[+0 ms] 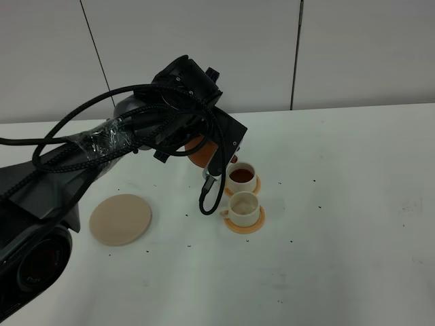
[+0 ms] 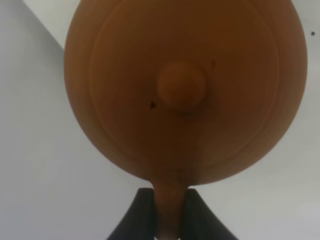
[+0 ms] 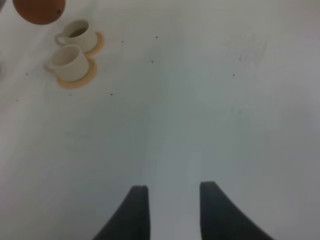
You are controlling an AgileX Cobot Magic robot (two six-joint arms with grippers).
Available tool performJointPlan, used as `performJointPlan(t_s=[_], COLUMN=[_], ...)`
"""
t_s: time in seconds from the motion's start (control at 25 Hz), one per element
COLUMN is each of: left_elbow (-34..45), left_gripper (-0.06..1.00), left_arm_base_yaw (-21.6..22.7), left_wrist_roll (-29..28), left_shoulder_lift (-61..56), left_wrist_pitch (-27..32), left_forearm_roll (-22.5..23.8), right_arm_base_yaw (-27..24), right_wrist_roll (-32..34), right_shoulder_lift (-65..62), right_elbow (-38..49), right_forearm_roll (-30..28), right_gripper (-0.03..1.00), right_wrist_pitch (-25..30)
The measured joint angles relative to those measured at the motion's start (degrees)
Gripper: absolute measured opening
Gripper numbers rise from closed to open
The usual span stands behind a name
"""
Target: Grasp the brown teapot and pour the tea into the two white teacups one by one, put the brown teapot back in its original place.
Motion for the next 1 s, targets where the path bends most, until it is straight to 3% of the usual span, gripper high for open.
performJointPlan(t_s=[0.56,0.76,1.0], left_elbow=[0.0,0.0,0.0], left_gripper=[0.17,0.17,0.17], left_arm_base_yaw=[0.2,3.1,8.6], left_wrist_roll=[-15.9,-20.4,-21.3], left_shoulder_lift=[-3.5,-3.5,-3.5], left_wrist_pitch=[10.2,12.6,14.8], left_forearm_roll=[-5.4,-13.6,-24.2], right_arm_base_yaw=[0.0,0.0,0.0], right_wrist_roll=[0.0,0.0,0.0], right_shoulder_lift=[0.0,0.0,0.0], right_elbow=[0.0,0.0,0.0], right_forearm_roll=[0.0,0.0,0.0], right_gripper=[0.24,0.24,0.24], right_wrist_pitch=[0.0,0.0,0.0])
